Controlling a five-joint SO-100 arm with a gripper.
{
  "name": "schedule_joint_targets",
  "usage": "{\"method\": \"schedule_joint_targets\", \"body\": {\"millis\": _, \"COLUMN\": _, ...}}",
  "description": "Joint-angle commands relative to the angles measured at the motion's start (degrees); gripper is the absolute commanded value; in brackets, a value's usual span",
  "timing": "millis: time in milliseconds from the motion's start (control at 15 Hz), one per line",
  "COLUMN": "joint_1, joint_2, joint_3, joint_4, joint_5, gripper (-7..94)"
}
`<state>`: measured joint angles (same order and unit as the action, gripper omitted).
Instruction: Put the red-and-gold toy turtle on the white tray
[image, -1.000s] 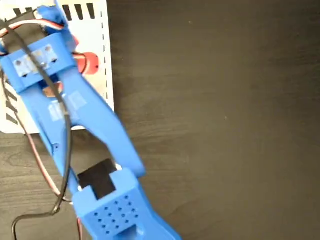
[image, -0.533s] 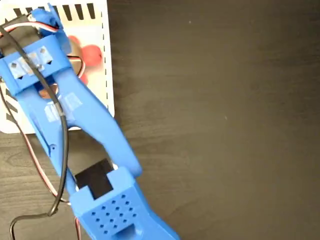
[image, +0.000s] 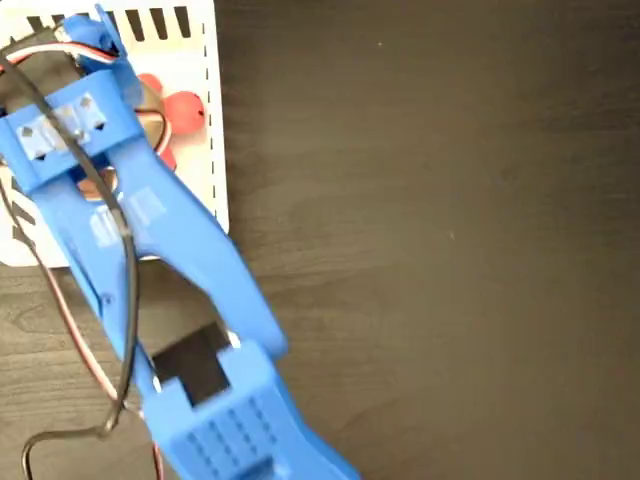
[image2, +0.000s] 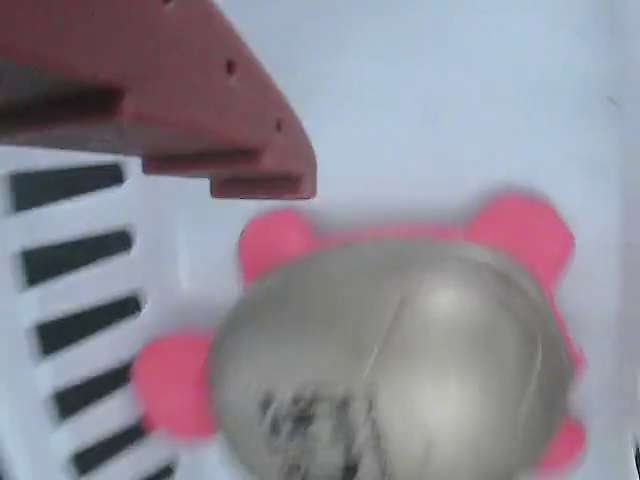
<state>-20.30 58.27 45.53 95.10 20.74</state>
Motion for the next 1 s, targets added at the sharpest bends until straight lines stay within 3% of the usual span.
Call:
{"method": "schedule_joint_targets", "body": {"millis": 0, "joint_1": 0.5, "joint_2": 14.0, "joint_3": 1.7, "joint_4": 1.3, "joint_5": -0.4, "gripper": 0}}
{"method": "schedule_joint_targets", "body": {"millis": 133, "joint_1": 3.0, "joint_2": 23.9, "joint_3": 8.5, "joint_4": 0.7, "joint_5": -2.4, "gripper": 0}}
{"method": "schedule_joint_targets", "body": {"millis": 333, "joint_1": 9.0, "joint_2": 51.2, "joint_3": 33.5, "joint_4": -12.0, "joint_5": -8.3, "gripper": 0}}
{"method": "schedule_joint_targets", "body": {"millis": 467, "joint_1": 12.1, "joint_2": 65.0, "joint_3": 43.5, "joint_4": -14.2, "joint_5": -10.5, "gripper": 0}}
{"method": "schedule_joint_targets", "body": {"millis": 733, "joint_1": 15.5, "joint_2": 93.2, "joint_3": 76.3, "joint_4": -25.6, "joint_5": -13.9, "gripper": 0}}
{"method": "schedule_joint_targets", "body": {"millis": 933, "joint_1": 16.0, "joint_2": 109.0, "joint_3": 98.9, "joint_4": -27.5, "joint_5": -15.3, "gripper": 0}}
